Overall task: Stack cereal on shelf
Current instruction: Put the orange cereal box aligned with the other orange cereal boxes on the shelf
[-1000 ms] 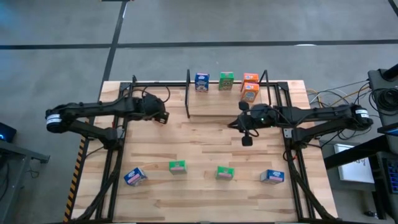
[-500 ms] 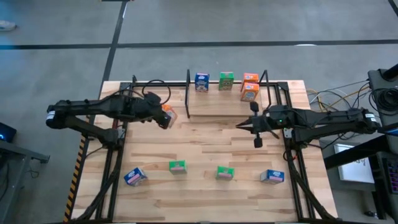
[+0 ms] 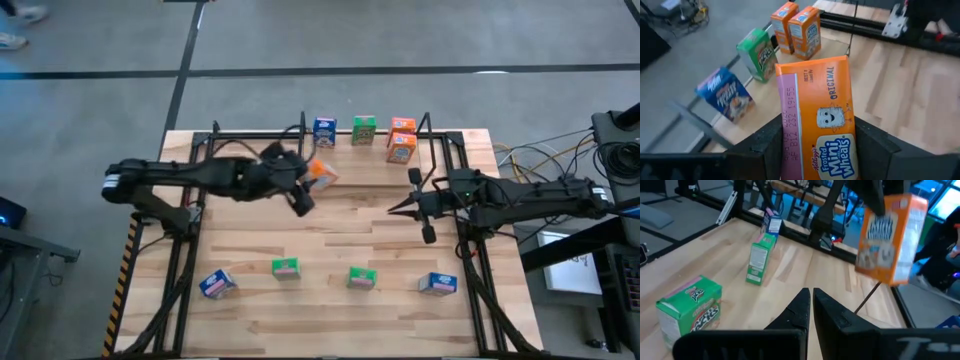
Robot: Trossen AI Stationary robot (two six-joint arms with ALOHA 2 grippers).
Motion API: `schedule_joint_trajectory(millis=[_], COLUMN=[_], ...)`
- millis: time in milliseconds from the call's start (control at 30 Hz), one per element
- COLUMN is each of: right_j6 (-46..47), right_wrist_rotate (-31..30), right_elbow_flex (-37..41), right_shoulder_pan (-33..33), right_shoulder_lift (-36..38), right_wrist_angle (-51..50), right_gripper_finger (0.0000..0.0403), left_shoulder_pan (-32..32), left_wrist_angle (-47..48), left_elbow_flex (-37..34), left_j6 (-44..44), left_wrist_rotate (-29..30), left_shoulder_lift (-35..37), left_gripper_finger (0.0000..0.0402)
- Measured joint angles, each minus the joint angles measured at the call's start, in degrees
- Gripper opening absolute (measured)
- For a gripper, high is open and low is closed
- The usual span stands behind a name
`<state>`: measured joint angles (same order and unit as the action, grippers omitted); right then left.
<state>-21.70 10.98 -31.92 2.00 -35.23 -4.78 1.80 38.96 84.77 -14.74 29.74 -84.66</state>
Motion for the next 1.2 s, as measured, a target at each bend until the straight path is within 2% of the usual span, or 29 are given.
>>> schedule_joint_trajectory(millis=[200, 333, 567, 867, 1200], right_j6=[-0.9, -2.1, -2.5, -2.9, -3.0], right_wrist_rotate=[1.3, 4.3, 4.5, 4.5, 4.5], right_elbow_flex=[1.1, 2.0, 3.3, 3.8, 3.8], right_shoulder_pan=[0.0, 0.0, 0.0, 0.0, 0.0], right_shoulder_lift=[3.3, 5.3, 8.6, 10.0, 10.0], right_wrist_angle=[0.0, 0.0, 0.0, -0.1, -0.4], right_gripper_finger=[0.0012, 0.0012, 0.0012, 0.0012, 0.0012], left_shoulder_pan=[-1.9, -4.0, -7.6, -11.9, -15.5], left_wrist_angle=[0.0, -0.3, -3.5, -12.8, -18.7], left_elbow_flex=[7.2, 11.5, 17.6, 21.4, 20.6], left_j6=[8.8, 13.6, 19.5, 23.7, 23.6], left_wrist_rotate=[0.1, -1.9, -6.9, -14.2, -15.9], left_shoulder_lift=[-8.9, -14.1, -22.1, -29.4, -34.3], left_gripper_finger=[0.0171, 0.0171, 0.0171, 0.0171, 0.0171])
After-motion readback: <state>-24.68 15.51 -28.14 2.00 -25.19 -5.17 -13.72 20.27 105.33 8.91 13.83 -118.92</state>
